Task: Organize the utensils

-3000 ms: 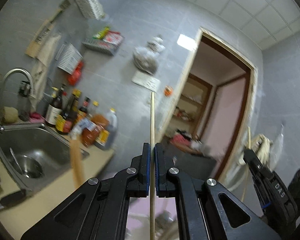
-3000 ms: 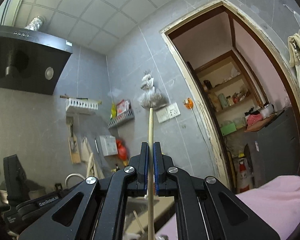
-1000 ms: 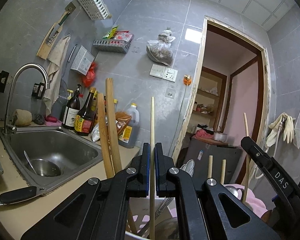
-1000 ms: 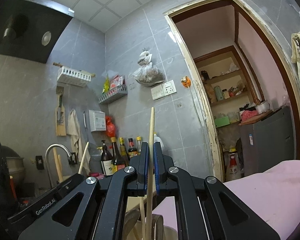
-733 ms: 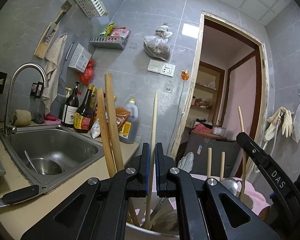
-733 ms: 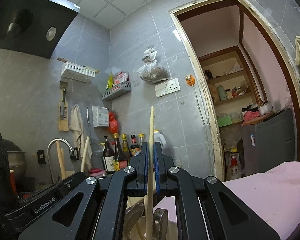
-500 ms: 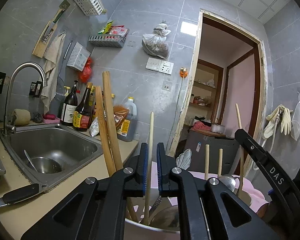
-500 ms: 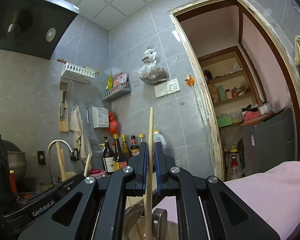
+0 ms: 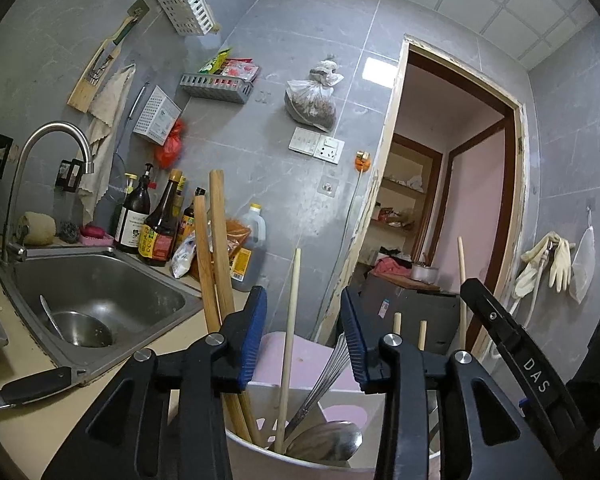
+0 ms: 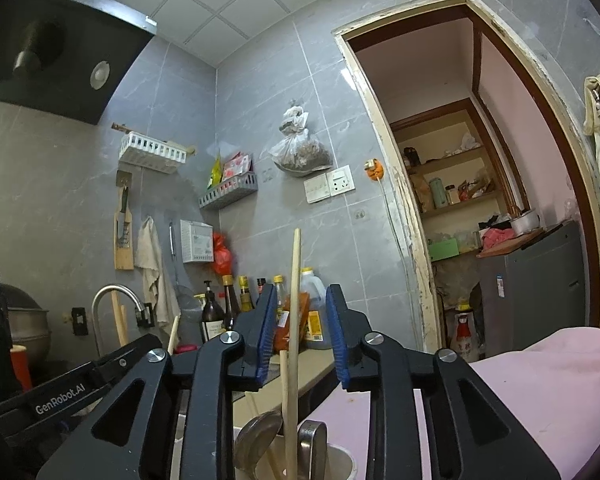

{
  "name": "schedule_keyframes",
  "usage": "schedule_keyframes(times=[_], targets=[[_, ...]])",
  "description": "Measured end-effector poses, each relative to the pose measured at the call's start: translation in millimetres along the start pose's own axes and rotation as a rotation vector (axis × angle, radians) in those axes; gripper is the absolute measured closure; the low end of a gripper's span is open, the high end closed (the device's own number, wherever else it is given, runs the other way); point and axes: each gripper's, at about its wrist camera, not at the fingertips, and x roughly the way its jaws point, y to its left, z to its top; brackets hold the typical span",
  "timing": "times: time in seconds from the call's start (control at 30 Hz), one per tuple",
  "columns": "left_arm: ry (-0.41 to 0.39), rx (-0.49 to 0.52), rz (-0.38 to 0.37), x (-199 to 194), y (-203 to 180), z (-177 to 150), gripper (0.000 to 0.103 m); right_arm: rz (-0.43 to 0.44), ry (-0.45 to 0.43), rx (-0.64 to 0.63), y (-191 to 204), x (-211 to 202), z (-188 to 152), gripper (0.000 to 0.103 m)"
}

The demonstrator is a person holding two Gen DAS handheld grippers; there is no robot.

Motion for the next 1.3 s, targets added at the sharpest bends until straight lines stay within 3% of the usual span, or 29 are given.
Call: schedule_keyframes(times=[0.2,0.43,0.57,0.87,1.07,1.3], targets=[[0.004,0.001,0.015,-2,-3,4,0.065,-0.021,-0.006,0.013,-3,-6,6,0.061],[0.033,0.021,0.039,-6,-13,9,0.059,-0.059,0.021,-0.01,-6,-18,13,0.051],[0.051,0.019,0.047,-11,-16,10,0.054,-0.07,0.041,-0.027,-8,-30,16,0.04],[0.117,0.022,0.058,-31,-27,7,0.042,-0.08,0.086,-0.078,-6,-62,21,0.031],[0.155,0.031,0.034,-47,-38,1,0.028,-0.088,0.095,-0.086,-7,-85,29,0.025],[0.226,0.021,-0.011,-66,-51,-12,0.003,-0.113,0.127,-0.096,-13,-114,34,0.013]])
